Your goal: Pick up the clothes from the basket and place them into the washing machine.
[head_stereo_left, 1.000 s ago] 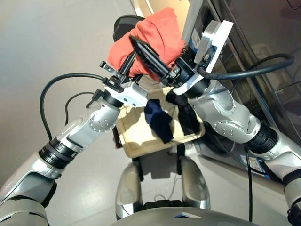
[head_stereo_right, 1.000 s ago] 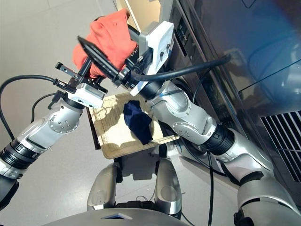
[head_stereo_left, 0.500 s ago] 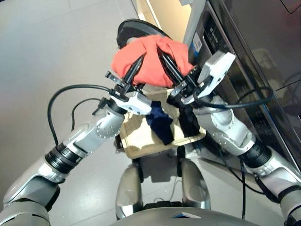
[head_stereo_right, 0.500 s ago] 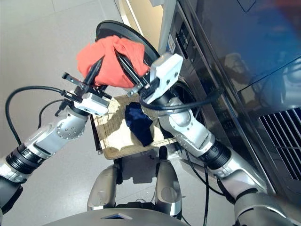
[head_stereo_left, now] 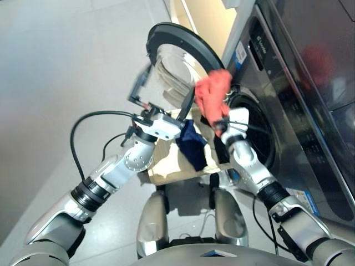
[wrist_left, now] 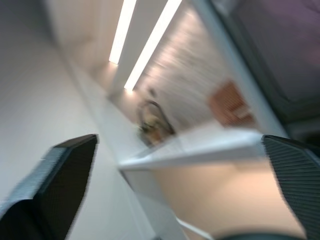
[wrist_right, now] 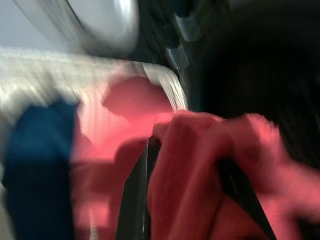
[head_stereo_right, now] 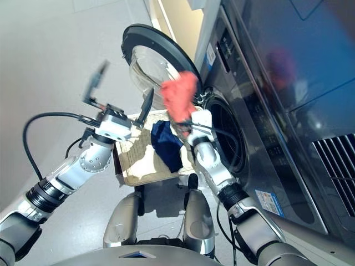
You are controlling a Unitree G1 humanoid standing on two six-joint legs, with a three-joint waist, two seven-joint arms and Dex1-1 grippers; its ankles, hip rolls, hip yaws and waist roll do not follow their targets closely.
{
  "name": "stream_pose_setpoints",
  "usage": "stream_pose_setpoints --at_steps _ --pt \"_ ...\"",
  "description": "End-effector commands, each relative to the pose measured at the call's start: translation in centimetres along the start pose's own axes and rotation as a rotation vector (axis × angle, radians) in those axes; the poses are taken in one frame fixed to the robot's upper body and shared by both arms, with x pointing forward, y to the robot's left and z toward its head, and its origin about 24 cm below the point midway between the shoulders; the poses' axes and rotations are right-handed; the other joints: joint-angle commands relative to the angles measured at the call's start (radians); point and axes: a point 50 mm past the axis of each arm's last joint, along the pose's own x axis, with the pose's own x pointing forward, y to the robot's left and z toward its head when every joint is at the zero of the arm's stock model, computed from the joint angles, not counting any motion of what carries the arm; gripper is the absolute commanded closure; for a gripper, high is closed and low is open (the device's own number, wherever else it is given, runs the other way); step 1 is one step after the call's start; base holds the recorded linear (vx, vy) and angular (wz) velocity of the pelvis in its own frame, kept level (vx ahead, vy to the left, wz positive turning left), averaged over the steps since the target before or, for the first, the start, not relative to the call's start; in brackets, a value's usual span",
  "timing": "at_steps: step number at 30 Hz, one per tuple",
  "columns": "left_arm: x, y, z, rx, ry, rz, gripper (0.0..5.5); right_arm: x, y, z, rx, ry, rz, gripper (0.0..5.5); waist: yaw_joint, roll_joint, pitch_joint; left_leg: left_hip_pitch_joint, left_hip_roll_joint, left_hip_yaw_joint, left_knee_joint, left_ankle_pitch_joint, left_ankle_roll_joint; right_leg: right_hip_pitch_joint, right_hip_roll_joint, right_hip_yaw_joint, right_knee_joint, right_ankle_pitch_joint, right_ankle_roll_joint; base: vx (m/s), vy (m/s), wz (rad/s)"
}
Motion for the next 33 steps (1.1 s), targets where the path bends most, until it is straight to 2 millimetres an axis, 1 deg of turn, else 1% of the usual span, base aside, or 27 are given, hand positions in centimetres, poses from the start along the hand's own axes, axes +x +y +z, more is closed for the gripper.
stream_pose_setpoints --at_steps 1,3,8,13,15,17,21,24,27,29,31,33 --pt "1.6 0.3 2.8 -0.097 -0.158 0.048 0.00 1.1 0.2 3.9 0.044 -0.174 -0.054 5.50 -0.001 -0.005 -0.012 0.003 0.007 0.007 0.105 -0.082 -0.020 0.001 -0.022 0.037 0.035 -0.038 0.043 0.000 0.000 0.000" --pt "1.8 0.2 3.0 -0.112 -0.164 0.044 0.00 1.6 -0.3 3.7 0.035 -0.150 -0.100 5.50 0.005 -0.002 -0.005 -0.002 0.005 0.000 0.114 -0.085 -0.021 -0.001 -0.024 0.035 0.046 -0.043 0.043 0.000 0.000 0.000" --pt "1.9 -0.1 3.1 -0.158 -0.157 0.016 0.00 2.5 -1.6 3.8 0.017 -0.121 -0.179 5.50 0.015 0.001 0.003 -0.013 0.003 -0.006 0.124 -0.087 -0.020 -0.004 -0.027 0.030 0.048 -0.043 0.042 0.000 0.000 0.000" --pt "2.2 -0.1 3.5 -0.206 -0.162 0.014 0.00 3.4 -3.2 3.4 0.033 -0.057 -0.266 5.50 0.027 0.009 0.020 -0.025 -0.004 -0.009 0.131 -0.090 -0.017 -0.018 -0.030 0.034 0.056 -0.042 0.042 0.000 0.000 0.000" --pt "2.2 -0.1 3.5 -0.212 -0.159 0.018 0.00 3.4 -3.5 3.4 0.037 -0.051 -0.285 5.50 0.029 0.012 0.026 -0.031 -0.005 -0.010 0.136 -0.091 -0.017 -0.023 -0.030 0.035 0.060 -0.044 0.041 0.000 0.000 0.000" --pt "2.1 -0.1 3.4 -0.222 -0.147 0.025 0.00 3.6 -4.3 3.6 0.027 -0.048 -0.335 5.50 0.031 0.019 0.045 -0.049 -0.006 -0.011 0.152 -0.092 -0.015 -0.043 -0.033 0.036 0.077 -0.048 0.040 0.000 0.000 0.000" --pt "2.0 -0.2 3.6 -0.264 -0.138 0.029 0.00 4.2 -6.1 4.9 -0.013 -0.078 -0.412 5.50 0.036 0.028 0.082 -0.090 -0.009 -0.018 0.181 -0.096 -0.013 -0.080 -0.033 0.036 0.110 -0.054 0.036 0.000 0.000 0.000" --pt "1.8 -0.6 3.7 -0.305 -0.120 0.026 0.00 4.8 -8.3 6.5 -0.040 -0.105 -0.524 5.50 0.042 0.035 0.114 -0.134 -0.012 -0.026 0.213 -0.099 -0.012 -0.123 -0.036 0.034 0.148 -0.061 0.033 -0.043 -0.019 0.032" --pt "1.4 -1.0 3.6 -0.335 -0.090 0.017 0.00 5.0 -11.0 7.9 -0.047 -0.119 -0.638 5.50 0.048 0.044 0.116 -0.222 -0.015 -0.035 0.259 -0.104 -0.010 -0.209 -0.038 0.035 0.200 -0.071 0.026 -0.060 -0.026 0.165" --pt "1.2 -1.0 3.5 -0.342 -0.078 0.018 0.00 5.0 -13.0 8.8 -0.052 -0.128 -0.705 5.50 0.050 0.047 0.116 -0.282 -0.017 -0.036 0.290 -0.111 -0.009 -0.269 -0.039 0.037 0.234 -0.075 0.023 -0.058 -0.016 0.217" --pt "1.1 -1.0 3.4 -0.342 -0.067 0.020 0.00 4.8 -15.0 10.0 -0.063 -0.147 -0.771 5.50 0.051 0.051 0.116 -0.339 -0.016 -0.037 0.324 -0.117 -0.007 -0.324 -0.041 0.039 0.266 -0.081 0.020 -0.060 -0.006 0.099" --pt "1.0 -0.9 3.5 -0.336 -0.065 0.027 0.00 4.5 -17.1 11.0 -0.078 -0.163 -0.839 5.50 0.052 0.057 0.116 -0.400 -0.016 -0.044 0.357 -0.124 -0.007 -0.387 -0.045 0.045 0.308 -0.089 0.016 -0.062 -0.001 0.067"
